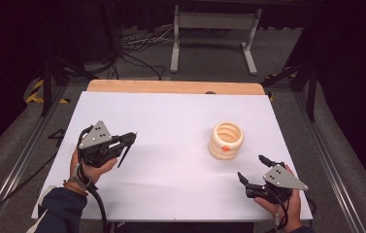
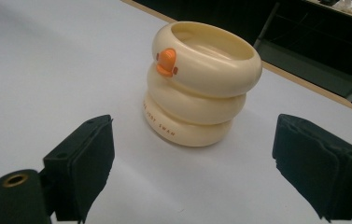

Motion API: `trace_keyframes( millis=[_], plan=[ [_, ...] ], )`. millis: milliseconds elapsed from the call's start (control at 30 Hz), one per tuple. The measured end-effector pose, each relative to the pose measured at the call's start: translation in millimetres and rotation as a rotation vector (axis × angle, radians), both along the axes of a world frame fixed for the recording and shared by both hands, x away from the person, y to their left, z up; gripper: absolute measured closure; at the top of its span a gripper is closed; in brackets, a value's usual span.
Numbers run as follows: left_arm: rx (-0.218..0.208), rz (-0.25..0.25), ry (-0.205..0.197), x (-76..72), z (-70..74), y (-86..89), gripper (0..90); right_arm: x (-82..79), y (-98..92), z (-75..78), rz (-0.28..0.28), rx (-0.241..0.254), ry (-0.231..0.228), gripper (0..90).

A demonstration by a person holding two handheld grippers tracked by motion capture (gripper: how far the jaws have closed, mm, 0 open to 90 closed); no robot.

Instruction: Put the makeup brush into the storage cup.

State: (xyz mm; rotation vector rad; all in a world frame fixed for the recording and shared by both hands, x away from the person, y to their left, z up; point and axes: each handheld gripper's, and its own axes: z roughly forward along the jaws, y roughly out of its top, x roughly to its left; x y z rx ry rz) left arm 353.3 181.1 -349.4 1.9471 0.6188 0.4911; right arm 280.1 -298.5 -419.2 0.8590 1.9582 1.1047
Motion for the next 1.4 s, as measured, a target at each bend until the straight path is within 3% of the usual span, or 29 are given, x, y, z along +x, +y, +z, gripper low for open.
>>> trace_keyframes(
  millis=[600, 800, 933, 1167, 1400],
  plan=[
    [-0.071, -0.089, -0.101, -3.4, 28.2, -24.2, 83.5, -0.1, -0.8, 0.0, 0.002, 0.014, -0.002, 13.0],
    [-0.092, -0.123, -0.115, -1.4, 29.5, -36.5, 83.6, -0.6, 0.3, 1.7, 0.02, 0.029, -0.011, 13.1],
    [-0.094, -0.14, -0.121, 0.6, 29.6, -42.7, 83.5, -4.1, 5.3, 5.8, 0.034, 0.032, -0.048, 13.6],
    [-0.114, -0.162, -0.132, 2.5, 27.4, -48.8, 83.5, -4.4, 15.0, 12.3, 0.057, 0.052, -0.033, 13.2],
    [-0.134, -0.195, -0.125, 1.8, 23.5, -52.7, 83.5, -4.1, 36.0, 21.4, 0.145, 0.09, -0.019, 16.3]
  ],
)
